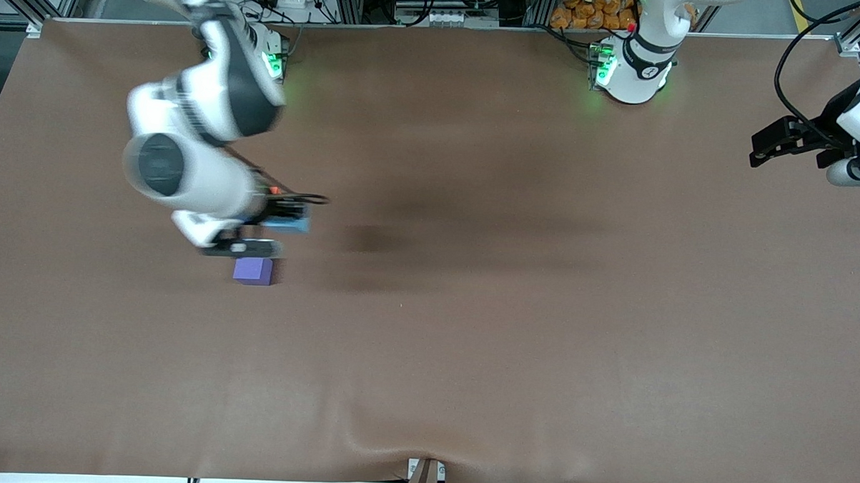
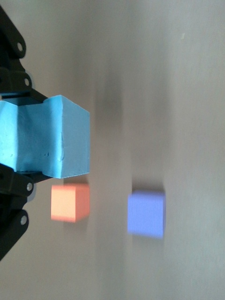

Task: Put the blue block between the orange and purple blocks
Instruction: 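Carry the blue cube with the right gripper between the orange and purple cubes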

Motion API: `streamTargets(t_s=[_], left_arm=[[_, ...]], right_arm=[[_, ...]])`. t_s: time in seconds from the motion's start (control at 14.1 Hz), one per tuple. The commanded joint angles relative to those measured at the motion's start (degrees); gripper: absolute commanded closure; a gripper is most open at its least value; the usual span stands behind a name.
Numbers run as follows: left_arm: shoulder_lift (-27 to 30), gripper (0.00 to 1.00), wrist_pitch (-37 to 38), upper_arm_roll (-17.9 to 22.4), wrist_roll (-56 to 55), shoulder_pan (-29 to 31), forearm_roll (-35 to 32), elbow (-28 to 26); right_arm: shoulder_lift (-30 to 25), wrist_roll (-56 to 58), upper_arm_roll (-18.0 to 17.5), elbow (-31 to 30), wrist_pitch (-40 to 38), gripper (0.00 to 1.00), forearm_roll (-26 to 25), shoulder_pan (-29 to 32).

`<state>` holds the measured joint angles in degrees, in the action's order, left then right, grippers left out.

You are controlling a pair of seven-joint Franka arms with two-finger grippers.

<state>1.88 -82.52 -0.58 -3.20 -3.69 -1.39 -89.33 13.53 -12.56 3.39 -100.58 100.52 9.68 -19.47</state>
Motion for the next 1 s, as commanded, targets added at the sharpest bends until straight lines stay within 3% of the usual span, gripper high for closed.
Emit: streamTargets(t_s=[0.0,0.36,0.5,0.92], left_arm=[[1.5,0.00,-0.2,-0.5,1.6,0.4,0.1,-1.1],[1.4,0.00,-1.4,-0.5,3.6,0.2,0.0,-1.1],[1.3,0.00,-2.0,-0.2,9.7,0.5,0.4,-1.0],[0.7,0.00,-2.6,-0.4,3.8,0.4,0.1,-1.3]], right_arm=[[-3.6,4.0,-1.1,-9.3,3.9,1.00,-0.6,3.2],[-4.4,9.5,-1.0,-18.1,13.5,1.00,-1.5,7.3],[-4.2,9.5,-1.0,-21.5,18.9,1.00,-1.4,7.3],[-1.5,9.5,-1.0,-25.2,26.6,1.00,-1.4,6.8]])
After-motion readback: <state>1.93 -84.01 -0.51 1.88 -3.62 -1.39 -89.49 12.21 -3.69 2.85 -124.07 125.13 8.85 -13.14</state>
